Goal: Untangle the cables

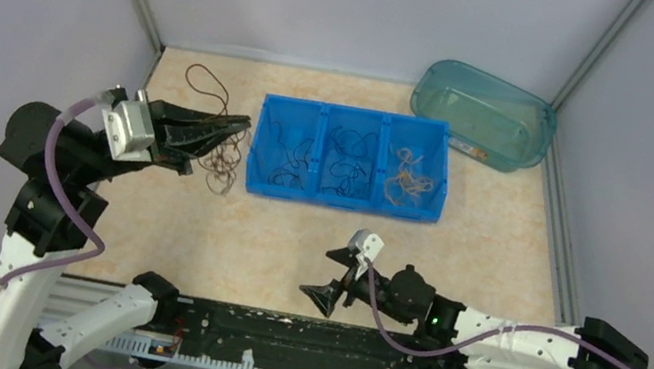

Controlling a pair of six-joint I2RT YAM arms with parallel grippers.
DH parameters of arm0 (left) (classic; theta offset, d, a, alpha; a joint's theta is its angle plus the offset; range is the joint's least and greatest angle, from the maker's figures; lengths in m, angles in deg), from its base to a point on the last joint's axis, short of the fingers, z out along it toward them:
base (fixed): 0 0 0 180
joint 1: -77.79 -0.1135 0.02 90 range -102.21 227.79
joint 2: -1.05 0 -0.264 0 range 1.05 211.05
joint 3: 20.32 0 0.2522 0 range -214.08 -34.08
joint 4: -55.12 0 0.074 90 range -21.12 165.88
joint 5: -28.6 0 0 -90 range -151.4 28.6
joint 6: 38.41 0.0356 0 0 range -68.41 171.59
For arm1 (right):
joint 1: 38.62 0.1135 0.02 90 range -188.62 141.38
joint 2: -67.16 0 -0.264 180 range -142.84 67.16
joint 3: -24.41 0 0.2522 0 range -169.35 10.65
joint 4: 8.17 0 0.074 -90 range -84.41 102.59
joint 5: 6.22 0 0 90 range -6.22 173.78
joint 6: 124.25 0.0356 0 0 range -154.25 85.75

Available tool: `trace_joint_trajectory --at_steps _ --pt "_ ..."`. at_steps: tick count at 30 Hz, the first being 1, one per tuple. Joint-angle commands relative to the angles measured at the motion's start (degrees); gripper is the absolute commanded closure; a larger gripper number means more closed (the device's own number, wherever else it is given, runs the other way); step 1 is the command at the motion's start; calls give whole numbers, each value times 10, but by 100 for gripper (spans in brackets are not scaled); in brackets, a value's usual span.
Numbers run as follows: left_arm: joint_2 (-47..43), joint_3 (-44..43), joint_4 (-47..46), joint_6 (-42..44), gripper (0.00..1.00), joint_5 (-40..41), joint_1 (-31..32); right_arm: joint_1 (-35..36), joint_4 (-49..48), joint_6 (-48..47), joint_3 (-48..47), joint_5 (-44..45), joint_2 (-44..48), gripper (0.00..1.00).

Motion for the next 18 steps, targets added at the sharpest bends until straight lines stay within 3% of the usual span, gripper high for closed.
trace_joint_trajectory --at_steps 1,4,8,14,18 --pt "1 -29 -10 70 100 94 -1 5 -48 14 21 52 10 1" --pt "-3 -23 7 65 100 68 -1 5 -22 0 -4 86 38 1" --pt "-13 1 14 35 100 32 -1 -1 0 -50 -105 114 58 4" --pt "-16 24 7 -11 100 6 -1 -3 -18 -166 -275 74 -35 9" --pt "-12 21 9 -43 100 -38 -1 -14 -8 -188 -343 24 -106 14"
